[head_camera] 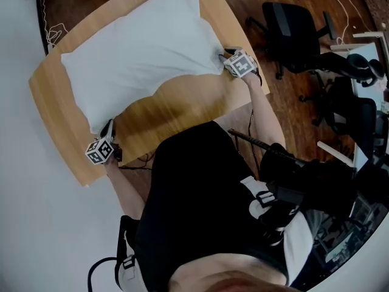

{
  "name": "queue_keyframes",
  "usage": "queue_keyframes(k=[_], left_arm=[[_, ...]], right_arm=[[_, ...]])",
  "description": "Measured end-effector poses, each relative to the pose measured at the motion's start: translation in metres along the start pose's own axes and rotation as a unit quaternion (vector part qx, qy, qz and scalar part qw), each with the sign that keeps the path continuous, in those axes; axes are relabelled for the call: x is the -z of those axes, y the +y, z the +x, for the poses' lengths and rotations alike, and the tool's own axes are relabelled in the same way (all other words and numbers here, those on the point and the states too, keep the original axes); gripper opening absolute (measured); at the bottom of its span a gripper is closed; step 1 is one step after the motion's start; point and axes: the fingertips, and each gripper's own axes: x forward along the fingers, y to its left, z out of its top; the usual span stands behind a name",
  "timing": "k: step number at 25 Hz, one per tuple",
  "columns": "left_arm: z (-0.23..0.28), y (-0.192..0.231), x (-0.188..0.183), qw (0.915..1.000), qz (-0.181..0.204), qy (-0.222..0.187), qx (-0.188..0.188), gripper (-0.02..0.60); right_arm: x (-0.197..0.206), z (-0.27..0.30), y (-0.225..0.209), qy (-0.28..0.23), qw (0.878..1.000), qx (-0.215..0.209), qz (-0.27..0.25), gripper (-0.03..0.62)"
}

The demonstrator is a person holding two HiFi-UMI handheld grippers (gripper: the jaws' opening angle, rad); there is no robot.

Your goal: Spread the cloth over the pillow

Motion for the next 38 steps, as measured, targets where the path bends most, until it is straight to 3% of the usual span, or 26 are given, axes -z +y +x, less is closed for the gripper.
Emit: queue_keyframes(k=[2,4,7,9,11,13,15,17,20,22,23,26,27,28,30,34,38], left_arm=[[0.001,-0.008,-0.002,1.0,0.002,-0.001,0.003,0.002],[0.0,-0.018,-0.002,1.0,0.002,-0.001,0.005,0.002],[0.0,-0.031,0.0,1.0,0.001,-0.001,0.006,0.003],[0.002,-0.04,0.005,0.9999,0.004,0.006,0.009,0.003],[0.003,-0.049,0.01,0.9998,0.009,0.013,0.013,0.003],[0.001,-0.056,0.012,0.9998,0.011,0.012,0.015,0.003],[-0.001,-0.057,0.014,0.9998,0.005,0.009,0.016,0.003],[-0.006,-0.051,0.016,0.9999,-0.004,0.004,0.012,0.003],[-0.016,-0.029,0.009,0.9996,-0.012,-0.02,-0.014,0.003],[-0.026,-0.01,0.0,0.9976,-0.008,-0.04,-0.056,0.003],[-0.03,0.002,-0.003,0.9956,0.0,-0.042,-0.083,0.003],[-0.033,0.042,0.0,0.984,0.056,0.005,-0.169,0.003],[-0.03,0.054,0.003,0.9785,0.075,0.031,-0.19,0.014],[-0.024,0.062,0.005,0.9742,0.088,0.054,-0.201,0.033],[-0.008,0.069,0.007,0.9734,0.09,0.085,-0.193,0.04],[0.005,0.071,0.017,0.9782,0.074,0.11,-0.159,0.04],[-0.004,0.079,0.032,0.9796,0.063,0.122,-0.146,0.035]], right_arm=[[0.007,-0.015,-0.018,0.044,0.999,0.016,-0.02,0.13],[-0.012,-0.035,-0.039,0.036,0.999,0.026,-0.017,0.13],[-0.112,-0.054,-0.061,-0.109,0.993,0.04,-0.011,0.114],[-0.18,-0.044,-0.051,-0.212,0.977,-0.006,0.001,0.114],[-0.215,-0.011,-0.037,-0.233,0.971,-0.048,0.006,0.1],[-0.203,0.03,-0.041,-0.161,0.986,-0.041,0.003,0.092],[-0.176,0.045,-0.056,-0.111,0.993,-0.021,0.027,0.077],[-0.161,0.024,-0.071,-0.123,0.991,0.005,0.059,0.077],[-0.156,-0.043,-0.078,-0.203,0.974,0.023,0.097,0.075],[-0.137,-0.084,-0.049,-0.228,0.97,-0.018,0.081,0.078],[-0.119,-0.093,-0.026,-0.218,0.973,-0.046,0.058,0.086],[-0.054,-0.075,0.048,-0.139,0.983,-0.118,-0.009,0.305],[-0.038,-0.062,0.067,-0.107,0.985,-0.133,-0.021,0.322],[-0.024,-0.051,0.077,-0.074,0.987,-0.138,-0.029,0.317],[-0.008,-0.044,0.08,-0.02,0.992,-0.119,-0.041,0.015],[-0.002,-0.071,0.073,0.005,0.996,-0.071,-0.059,0.012],[0.024,-0.035,0.087,0.036,0.995,-0.088,-0.036,0.012]])
